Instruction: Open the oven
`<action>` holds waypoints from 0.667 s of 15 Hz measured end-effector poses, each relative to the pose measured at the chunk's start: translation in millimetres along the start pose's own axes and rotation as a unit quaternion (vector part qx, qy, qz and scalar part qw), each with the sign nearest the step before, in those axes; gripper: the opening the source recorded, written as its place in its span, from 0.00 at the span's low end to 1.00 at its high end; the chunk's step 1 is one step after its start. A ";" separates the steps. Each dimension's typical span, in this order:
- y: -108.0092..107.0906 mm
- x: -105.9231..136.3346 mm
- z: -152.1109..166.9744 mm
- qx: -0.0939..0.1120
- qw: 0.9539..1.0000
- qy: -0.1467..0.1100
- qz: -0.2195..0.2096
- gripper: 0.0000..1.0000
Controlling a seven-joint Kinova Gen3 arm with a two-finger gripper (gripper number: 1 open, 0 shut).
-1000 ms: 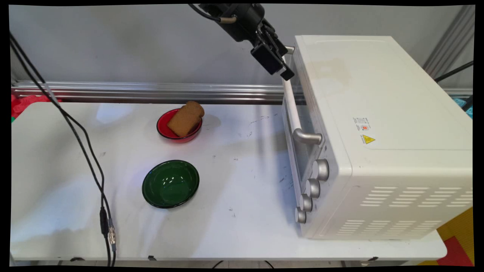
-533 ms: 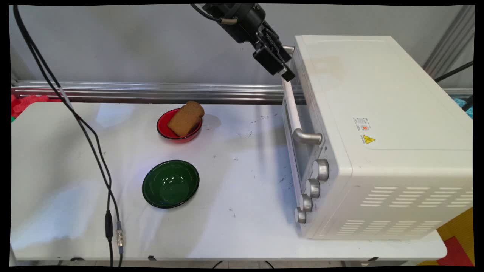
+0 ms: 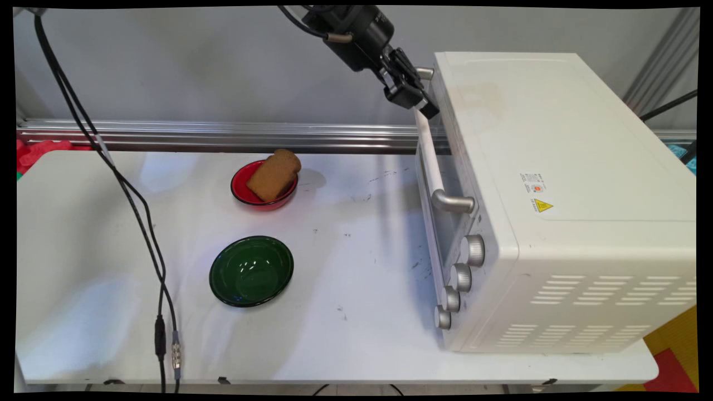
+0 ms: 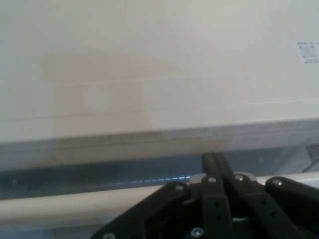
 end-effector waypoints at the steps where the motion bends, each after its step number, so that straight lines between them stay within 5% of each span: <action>1: 0.7 -1.3 2.2 -0.003 1.000 0.001 -0.002 0.00; 10: 8.1 -12.3 23.5 -0.012 1.000 0.005 -0.014 0.00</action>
